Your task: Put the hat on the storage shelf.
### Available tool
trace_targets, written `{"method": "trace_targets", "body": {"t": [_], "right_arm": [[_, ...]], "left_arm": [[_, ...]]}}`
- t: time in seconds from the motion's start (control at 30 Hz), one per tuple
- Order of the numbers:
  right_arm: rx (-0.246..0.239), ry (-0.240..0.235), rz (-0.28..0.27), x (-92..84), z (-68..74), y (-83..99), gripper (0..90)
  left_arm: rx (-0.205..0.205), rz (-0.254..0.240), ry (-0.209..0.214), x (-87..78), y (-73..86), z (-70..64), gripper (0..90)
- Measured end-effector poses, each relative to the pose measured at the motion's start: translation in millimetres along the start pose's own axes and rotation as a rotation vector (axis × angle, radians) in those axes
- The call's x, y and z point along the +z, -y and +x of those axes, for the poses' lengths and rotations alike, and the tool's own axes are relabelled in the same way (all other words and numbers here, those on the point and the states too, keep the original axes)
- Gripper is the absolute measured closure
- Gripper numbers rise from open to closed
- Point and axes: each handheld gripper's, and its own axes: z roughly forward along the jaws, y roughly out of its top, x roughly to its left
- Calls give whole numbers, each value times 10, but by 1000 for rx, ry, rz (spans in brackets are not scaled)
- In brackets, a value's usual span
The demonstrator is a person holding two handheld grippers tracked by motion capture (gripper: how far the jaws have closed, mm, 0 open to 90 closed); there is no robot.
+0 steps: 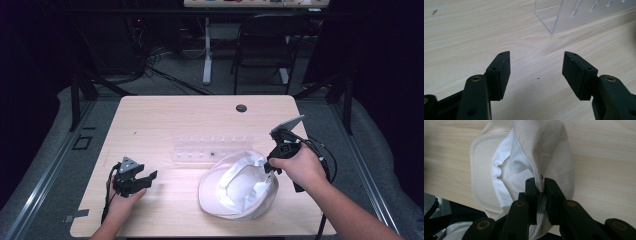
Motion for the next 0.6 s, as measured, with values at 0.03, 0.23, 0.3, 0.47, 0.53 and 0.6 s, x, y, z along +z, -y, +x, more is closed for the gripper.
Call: {"method": "trace_targets", "body": {"t": [0.03,0.23,0.3,0.47,0.53,0.6], "right_arm": [[-17,-8,11,-23,-9,-8,816],[-13,-23,-2,-149,14,-21,816],[-11,-28,-5,-192,24,-27,816],[-6,-25,1,-285,53,-47,817],[0,-29,-5,-306,73,-53,817],[-5,-24,16,-347,87,-67,816]], "left_arm": [[3,-1,-6,2,2,0,399],[-11,-9,0,-3,4,0,398],[-19,-2,9,-2,6,2,421],[-18,9,19,17,13,-3,428],[-19,9,23,17,14,-5,428],[-19,12,26,22,16,2,428]]}}
